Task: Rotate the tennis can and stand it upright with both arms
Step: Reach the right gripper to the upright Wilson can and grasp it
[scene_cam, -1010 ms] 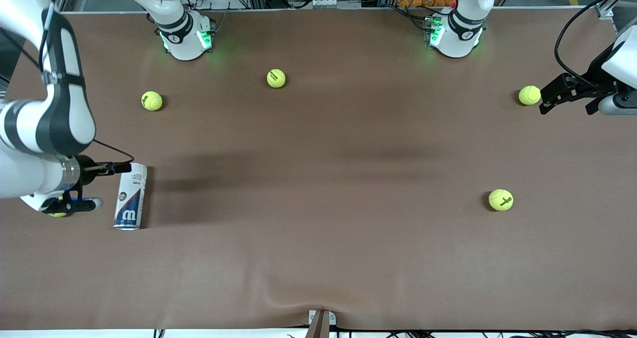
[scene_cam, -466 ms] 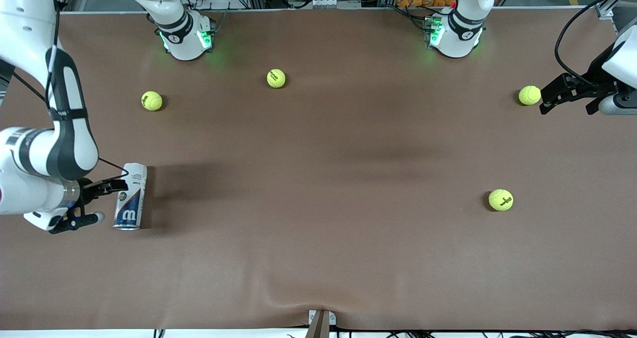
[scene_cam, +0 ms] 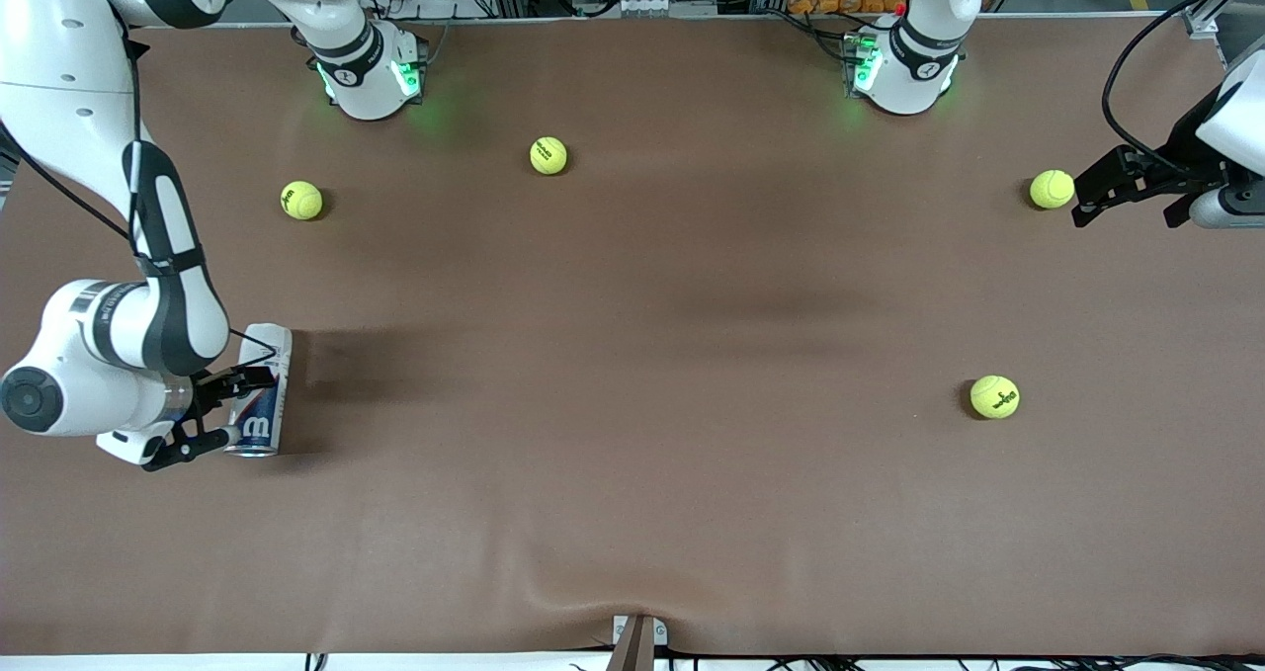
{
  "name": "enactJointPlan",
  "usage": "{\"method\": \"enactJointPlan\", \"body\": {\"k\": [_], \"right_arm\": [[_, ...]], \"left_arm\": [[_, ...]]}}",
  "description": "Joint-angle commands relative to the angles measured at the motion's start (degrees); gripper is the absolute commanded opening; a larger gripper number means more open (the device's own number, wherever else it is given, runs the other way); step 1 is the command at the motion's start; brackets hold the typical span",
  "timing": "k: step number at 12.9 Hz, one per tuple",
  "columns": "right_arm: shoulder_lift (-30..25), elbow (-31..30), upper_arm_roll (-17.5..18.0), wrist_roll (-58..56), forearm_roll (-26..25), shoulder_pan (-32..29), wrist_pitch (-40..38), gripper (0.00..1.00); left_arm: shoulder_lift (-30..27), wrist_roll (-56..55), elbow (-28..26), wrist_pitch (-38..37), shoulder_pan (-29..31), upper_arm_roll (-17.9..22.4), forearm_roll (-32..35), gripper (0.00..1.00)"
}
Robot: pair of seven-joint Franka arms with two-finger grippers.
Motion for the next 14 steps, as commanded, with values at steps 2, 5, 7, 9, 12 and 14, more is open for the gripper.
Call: {"method": "enactJointPlan", "body": {"k": [2, 5, 7, 9, 12, 14], "right_arm": [[1.59, -1.37, 0.70, -2.92, -0.41, -1.08, 2.35, 1.00], [2.48, -1.28, 0.70, -3.10, -0.49, -1.35, 2.35, 1.00], [2.83, -1.28, 0.70, -3.80, -0.23, -1.78, 2.35, 0.97], [3.01, -1.28, 0.87, -6.61, 0.12, -2.32, 2.26, 0.32], [2.74, 0.29, 1.14, -7.32, -0.14, -0.92, 2.17, 0.34], [2.30, 2.75, 1.23, -13.61, -0.14, 1.80, 2.08, 0.34]], "left_arm": [[0.11, -1.12, 0.64, -0.62, 0.39, -0.41, -0.32, 1.00], [0.11, -1.12, 0.64, -0.62, 0.39, -0.41, -0.32, 1.00], [0.20, -1.12, 0.64, -0.62, 0.92, -0.41, -0.32, 1.00], [0.20, -1.03, 0.64, -0.62, 0.92, -0.41, -0.32, 1.00], [0.20, -1.03, 0.64, -0.62, 0.83, -0.41, -0.32, 1.00], [0.28, -0.94, 0.64, -0.62, 1.27, -0.50, -0.41, 1.00]]}}
